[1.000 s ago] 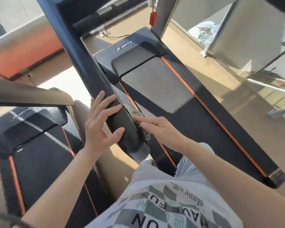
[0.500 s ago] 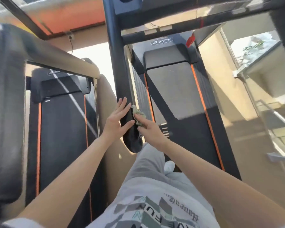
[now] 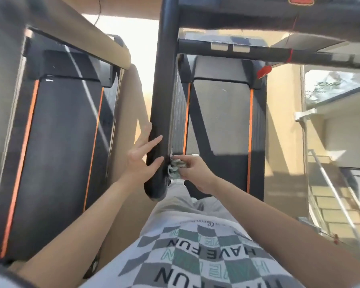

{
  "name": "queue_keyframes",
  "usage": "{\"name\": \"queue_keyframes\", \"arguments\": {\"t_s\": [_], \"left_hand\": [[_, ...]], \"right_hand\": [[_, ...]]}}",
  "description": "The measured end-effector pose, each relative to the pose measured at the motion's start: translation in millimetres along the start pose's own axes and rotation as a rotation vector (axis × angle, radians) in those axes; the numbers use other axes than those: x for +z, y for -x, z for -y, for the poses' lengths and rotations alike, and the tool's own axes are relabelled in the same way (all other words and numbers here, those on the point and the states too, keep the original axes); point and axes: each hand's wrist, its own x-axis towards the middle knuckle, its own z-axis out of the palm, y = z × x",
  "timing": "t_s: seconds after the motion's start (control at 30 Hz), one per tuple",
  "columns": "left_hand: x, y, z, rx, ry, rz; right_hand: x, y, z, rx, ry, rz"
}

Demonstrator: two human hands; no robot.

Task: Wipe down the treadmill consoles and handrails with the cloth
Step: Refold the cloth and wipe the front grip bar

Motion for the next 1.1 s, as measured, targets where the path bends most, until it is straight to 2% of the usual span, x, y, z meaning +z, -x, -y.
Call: {"name": "queue_keyframes", "arguments": {"t_s": [0.17,0.4,0.57,0.7,0.8,0.9,1.1], "left_hand": [[5,-11,-10,-0.337,0.123,-0.079],[31,-21,-38,-0.534,0.045,-0.330],[52,-42,-61,-0.715,-0.052,-0.532],[60,-56,-78,-0.840,-0.091,-0.597],[64,-61,-84,-0.902,-0.112,-0.612],[67,-67,-89,-0.953,-0.106,-0.654],[72,-77,-96,-1.000,-0.124,-0.717]], "right_hand": [[-13,-43,44,-0.197,0.071,-0.181],[-54,-113,107,-0.336,0.211,-0.234],[-76,-123,120,-0.282,0.343,-0.104],[-80,-120,116,-0.153,0.473,0.085],[-77,-115,109,-0.070,0.476,0.165],[-77,-121,115,-0.079,0.434,0.135],[-92,-158,168,-0.148,0.254,-0.080]]}}
